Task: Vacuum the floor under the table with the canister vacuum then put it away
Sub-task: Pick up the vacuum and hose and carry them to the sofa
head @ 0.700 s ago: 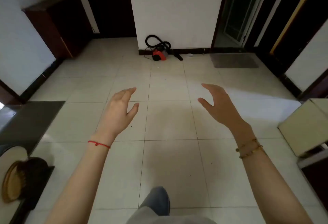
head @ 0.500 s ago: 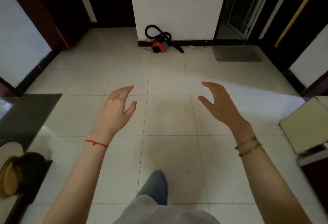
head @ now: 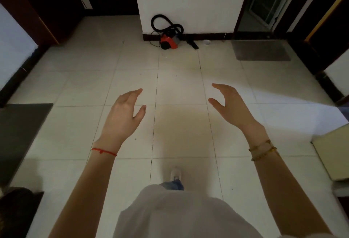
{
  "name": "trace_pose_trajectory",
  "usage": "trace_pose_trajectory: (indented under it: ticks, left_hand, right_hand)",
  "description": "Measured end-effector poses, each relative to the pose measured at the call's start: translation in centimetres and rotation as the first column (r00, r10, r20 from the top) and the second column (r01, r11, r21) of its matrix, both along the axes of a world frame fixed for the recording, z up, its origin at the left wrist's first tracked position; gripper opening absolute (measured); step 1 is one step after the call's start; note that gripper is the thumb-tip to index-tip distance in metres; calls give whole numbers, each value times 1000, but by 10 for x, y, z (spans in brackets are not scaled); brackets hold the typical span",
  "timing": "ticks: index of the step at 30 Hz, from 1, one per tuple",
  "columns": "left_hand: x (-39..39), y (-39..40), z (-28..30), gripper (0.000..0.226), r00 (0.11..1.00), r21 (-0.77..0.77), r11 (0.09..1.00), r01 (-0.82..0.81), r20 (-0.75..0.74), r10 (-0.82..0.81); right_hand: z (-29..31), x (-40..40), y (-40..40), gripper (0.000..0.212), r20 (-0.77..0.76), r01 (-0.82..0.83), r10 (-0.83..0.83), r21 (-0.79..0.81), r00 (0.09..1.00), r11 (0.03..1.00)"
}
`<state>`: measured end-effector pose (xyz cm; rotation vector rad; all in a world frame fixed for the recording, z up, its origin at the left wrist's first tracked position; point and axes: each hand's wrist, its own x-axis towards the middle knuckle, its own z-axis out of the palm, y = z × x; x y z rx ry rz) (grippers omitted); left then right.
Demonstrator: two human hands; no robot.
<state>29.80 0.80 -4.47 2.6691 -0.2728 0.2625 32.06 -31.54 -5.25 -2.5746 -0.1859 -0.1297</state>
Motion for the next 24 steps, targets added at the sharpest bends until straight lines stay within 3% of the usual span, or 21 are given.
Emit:
trace_pose_trajectory:
  ticks: [15, 24]
  left_hand:
    - [297, -27, 6, 53, 996, 41, 997, 60, -62, -57]
    - [523, -64, 6, 53, 999, 40, 999, 6, -44, -5]
  right_hand:
    - [0, 273, -2, 53, -43, 47, -47, 3, 998, 999]
    - [-2, 509, -45, 54, -20, -1, 2, 11, 1000, 1000]
